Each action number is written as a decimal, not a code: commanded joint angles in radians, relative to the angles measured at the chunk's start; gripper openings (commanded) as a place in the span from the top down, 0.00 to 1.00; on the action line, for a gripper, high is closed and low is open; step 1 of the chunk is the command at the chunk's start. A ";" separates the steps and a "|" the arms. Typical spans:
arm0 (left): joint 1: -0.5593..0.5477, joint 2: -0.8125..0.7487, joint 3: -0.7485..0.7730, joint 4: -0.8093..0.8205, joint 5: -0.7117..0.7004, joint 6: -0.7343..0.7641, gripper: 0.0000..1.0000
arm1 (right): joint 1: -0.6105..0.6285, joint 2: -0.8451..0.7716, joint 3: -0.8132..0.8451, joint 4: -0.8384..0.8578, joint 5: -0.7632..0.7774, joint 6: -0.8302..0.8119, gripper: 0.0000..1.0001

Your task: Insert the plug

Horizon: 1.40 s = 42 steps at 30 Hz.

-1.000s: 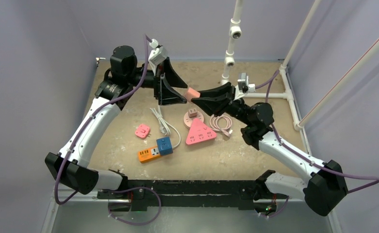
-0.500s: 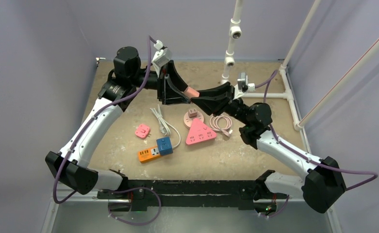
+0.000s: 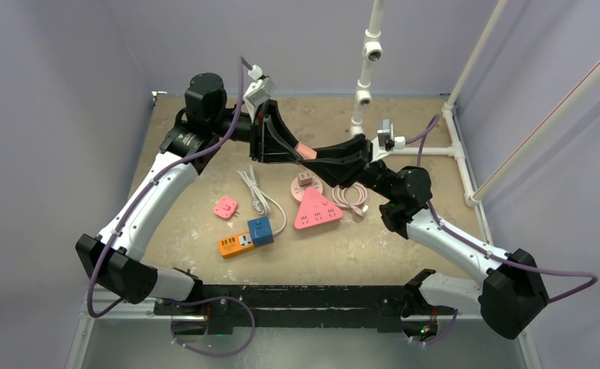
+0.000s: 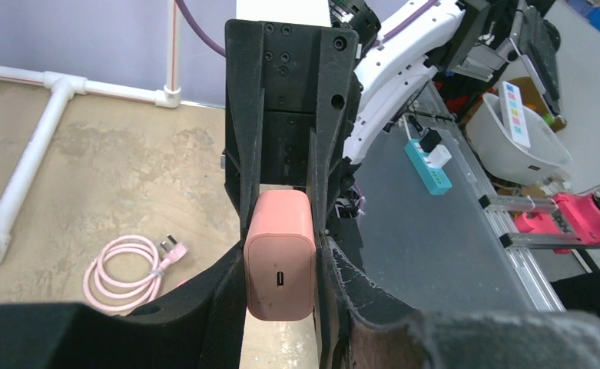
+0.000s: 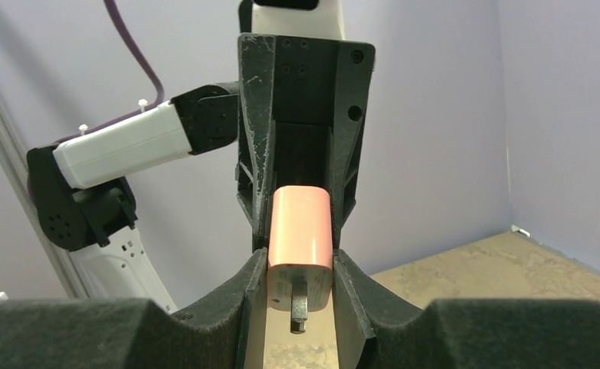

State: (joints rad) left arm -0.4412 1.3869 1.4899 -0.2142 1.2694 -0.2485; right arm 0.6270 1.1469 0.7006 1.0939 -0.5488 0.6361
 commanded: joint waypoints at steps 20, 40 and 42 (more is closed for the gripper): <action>0.025 0.049 0.228 -0.857 -0.324 0.961 1.00 | -0.113 0.043 0.248 -0.618 0.409 -0.277 0.05; 0.021 0.035 0.288 -0.942 -0.346 1.006 1.00 | 0.140 0.641 0.475 -0.895 0.926 -0.358 0.01; 0.021 0.041 0.287 -0.937 -0.337 0.993 1.00 | 0.140 0.642 0.474 -0.905 0.947 -0.353 0.01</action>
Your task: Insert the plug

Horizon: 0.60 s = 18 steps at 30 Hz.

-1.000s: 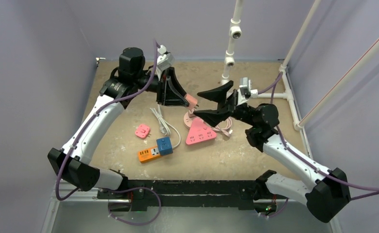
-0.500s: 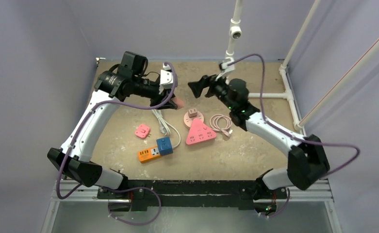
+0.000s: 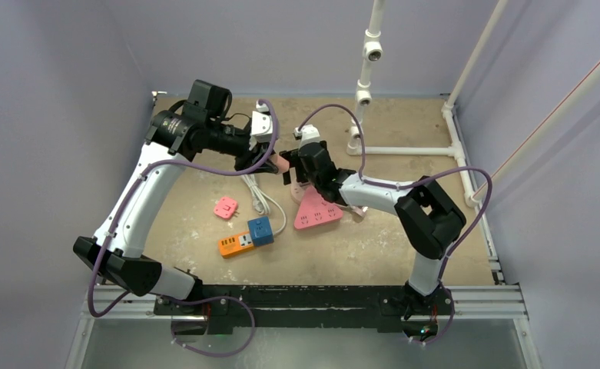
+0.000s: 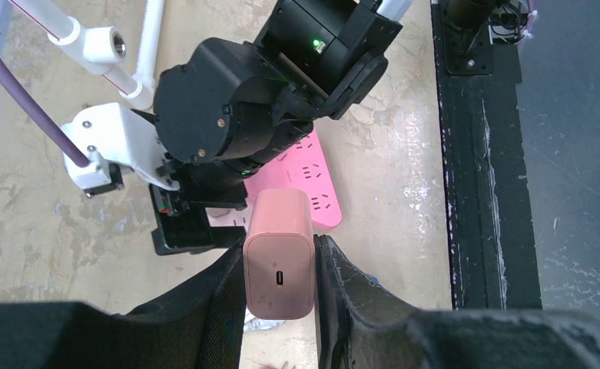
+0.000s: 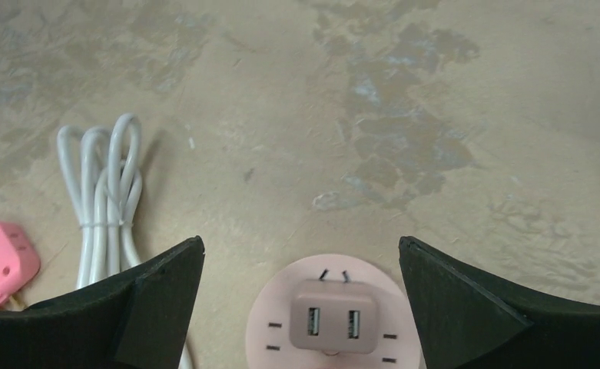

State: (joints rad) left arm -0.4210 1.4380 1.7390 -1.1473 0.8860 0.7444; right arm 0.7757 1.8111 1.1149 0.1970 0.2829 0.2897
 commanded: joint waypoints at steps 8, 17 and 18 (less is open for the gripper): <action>-0.001 -0.002 0.044 0.016 0.084 -0.041 1.00 | -0.007 -0.064 -0.003 -0.016 0.082 0.043 0.07; -0.009 -0.003 0.045 0.020 0.090 -0.053 1.00 | -0.004 -0.102 -0.067 -0.050 0.055 0.068 0.20; -0.010 -0.004 0.044 0.020 0.089 -0.053 1.00 | -0.003 -0.097 -0.066 -0.053 0.056 0.068 0.21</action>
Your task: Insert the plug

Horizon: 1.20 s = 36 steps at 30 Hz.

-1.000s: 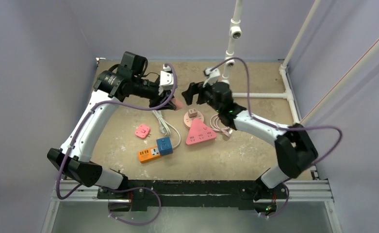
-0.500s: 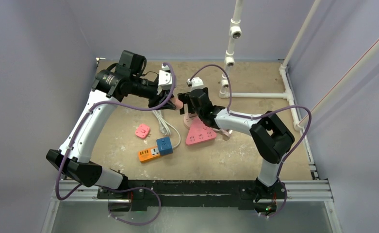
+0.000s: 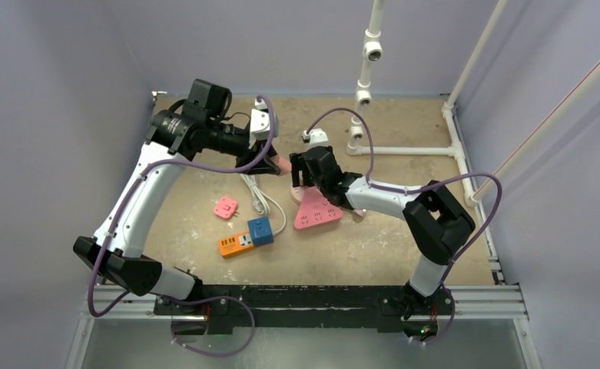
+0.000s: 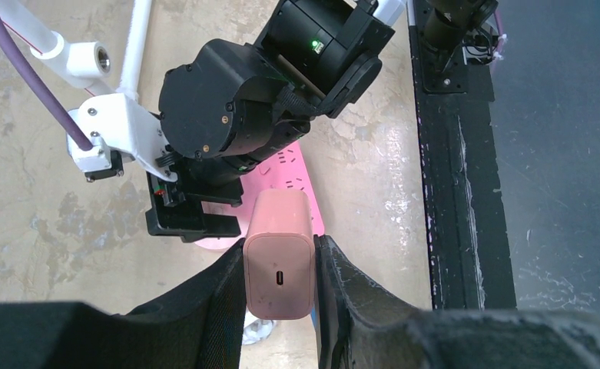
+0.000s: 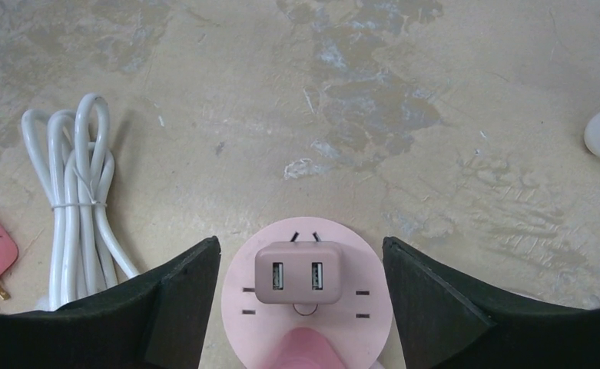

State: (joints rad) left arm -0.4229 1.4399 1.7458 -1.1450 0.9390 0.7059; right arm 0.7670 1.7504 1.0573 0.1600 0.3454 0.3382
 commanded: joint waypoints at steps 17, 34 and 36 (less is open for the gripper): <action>-0.013 -0.010 0.028 0.058 0.039 -0.046 1.00 | 0.005 0.042 0.015 -0.047 -0.035 -0.002 0.42; -0.044 -0.011 -0.040 0.018 -0.049 0.089 1.00 | -0.092 0.168 0.180 -0.218 0.119 0.561 0.97; -0.049 -0.013 -0.064 0.012 -0.066 0.116 1.00 | -0.091 0.171 0.192 -0.284 0.164 0.619 0.87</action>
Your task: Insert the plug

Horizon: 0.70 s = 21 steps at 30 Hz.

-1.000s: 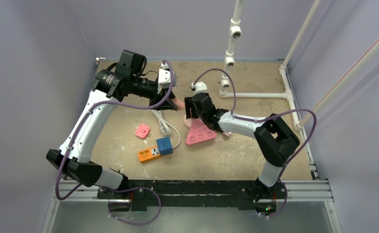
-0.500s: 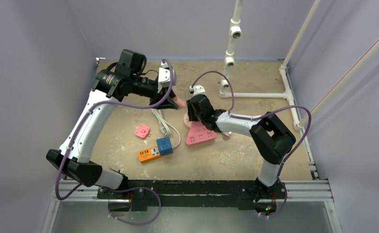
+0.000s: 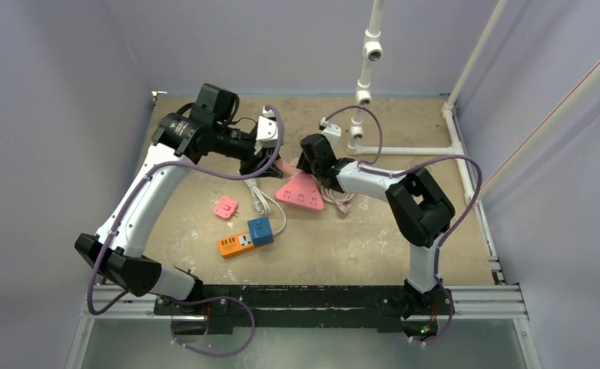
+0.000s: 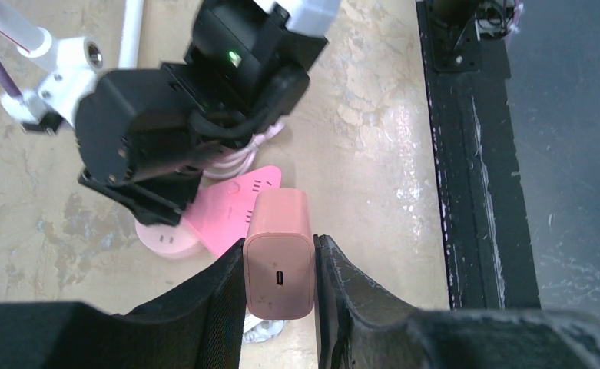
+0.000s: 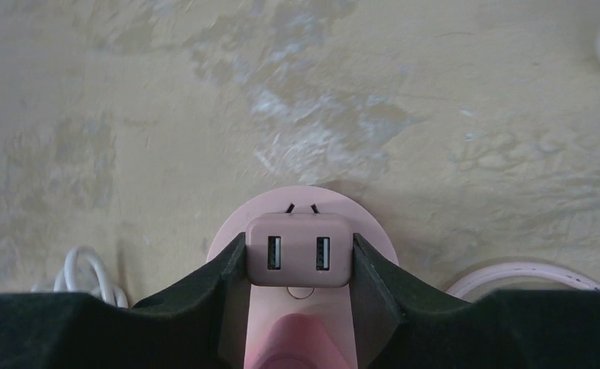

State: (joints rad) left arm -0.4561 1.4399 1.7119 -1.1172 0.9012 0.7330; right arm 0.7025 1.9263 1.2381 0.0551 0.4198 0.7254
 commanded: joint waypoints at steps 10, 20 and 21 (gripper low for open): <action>-0.026 0.006 -0.189 -0.004 -0.104 0.227 1.00 | -0.013 -0.099 -0.065 -0.184 0.145 0.332 0.21; -0.067 0.048 -0.281 0.021 -0.161 0.327 1.00 | 0.004 -0.234 -0.136 -0.203 0.146 0.383 0.09; -0.077 0.062 -0.286 0.022 -0.174 0.343 1.00 | 0.003 -0.247 -0.142 -0.201 0.149 0.374 0.09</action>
State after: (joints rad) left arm -0.5011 1.4742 1.4540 -1.1145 0.7563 0.9825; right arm 0.7021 1.7630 1.1202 -0.1303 0.5331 1.0676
